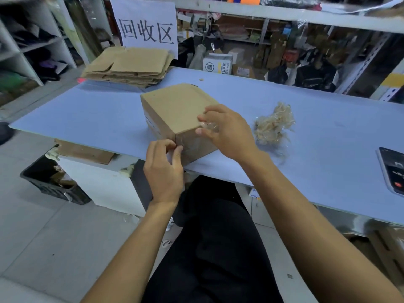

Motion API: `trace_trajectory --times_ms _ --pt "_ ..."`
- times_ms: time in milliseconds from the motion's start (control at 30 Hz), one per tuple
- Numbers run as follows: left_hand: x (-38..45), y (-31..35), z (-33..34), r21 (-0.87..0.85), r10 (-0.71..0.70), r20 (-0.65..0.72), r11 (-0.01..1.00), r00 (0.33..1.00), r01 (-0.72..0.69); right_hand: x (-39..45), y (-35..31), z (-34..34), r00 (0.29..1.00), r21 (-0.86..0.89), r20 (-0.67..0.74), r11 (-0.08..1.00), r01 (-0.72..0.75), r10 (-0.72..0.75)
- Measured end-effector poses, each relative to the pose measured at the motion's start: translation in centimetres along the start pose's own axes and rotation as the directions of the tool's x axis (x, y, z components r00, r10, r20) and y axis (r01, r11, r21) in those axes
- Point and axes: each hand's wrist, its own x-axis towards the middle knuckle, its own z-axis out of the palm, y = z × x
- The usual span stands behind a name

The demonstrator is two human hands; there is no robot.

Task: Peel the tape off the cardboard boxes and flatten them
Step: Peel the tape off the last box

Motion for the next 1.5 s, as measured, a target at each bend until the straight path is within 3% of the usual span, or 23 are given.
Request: trace_trajectory --times_ms 333,567,700,767,867,900,1033,1133,1233,1367,1500 --pt "-0.3 0.5 0.9 0.019 -0.034 -0.078 0.999 0.996 0.035 0.3 -0.4 0.1 0.998 0.015 -0.034 0.999 -0.043 0.043" --pt "0.4 -1.3 0.0 0.166 0.287 0.069 0.941 0.955 -0.295 -0.2 -0.8 0.0 0.996 0.089 -0.051 0.993 -0.074 0.079" --pt "1.0 -1.6 -0.6 0.201 0.362 0.155 0.899 0.919 -0.388 -0.4 -1.2 -0.1 0.994 0.092 -0.052 0.992 -0.089 0.094" --pt "1.1 -0.9 -1.2 0.148 0.279 0.189 0.940 0.942 -0.308 -0.3 -1.2 -0.1 0.994 0.106 -0.055 0.990 -0.093 0.099" --pt "1.2 0.3 -1.7 0.059 0.012 0.197 0.998 0.980 -0.024 -0.3 -1.3 -0.2 0.994 0.110 -0.049 0.989 -0.096 0.102" --pt "1.3 0.5 -1.6 0.084 0.008 0.179 0.996 0.984 -0.024 -0.2 -1.3 -0.2 0.994 0.111 -0.046 0.989 -0.096 0.101" --pt "1.7 0.0 -0.7 0.288 0.219 0.074 0.929 0.973 -0.231 -0.2 -1.2 -0.1 0.993 0.134 -0.040 0.986 -0.104 0.110" --pt "1.6 -0.1 -0.3 0.318 0.332 0.074 0.886 0.940 -0.338 -0.3 -1.2 -0.1 0.992 0.143 -0.034 0.983 -0.117 0.123" --pt "1.9 -0.1 -0.3 0.276 0.353 0.138 0.884 0.925 -0.378 -0.2 -1.2 -0.2 0.992 0.151 -0.018 0.981 -0.125 0.129" --pt "1.6 -1.0 -1.1 0.145 0.361 0.321 0.895 0.875 -0.422 0.5 -1.1 -0.7 0.983 0.183 0.048 0.966 -0.184 0.179" --pt "1.1 -1.8 -1.6 0.069 0.375 0.419 0.895 0.827 -0.441 0.8 -1.4 -1.3 0.983 0.113 0.077 0.979 -0.173 0.165"
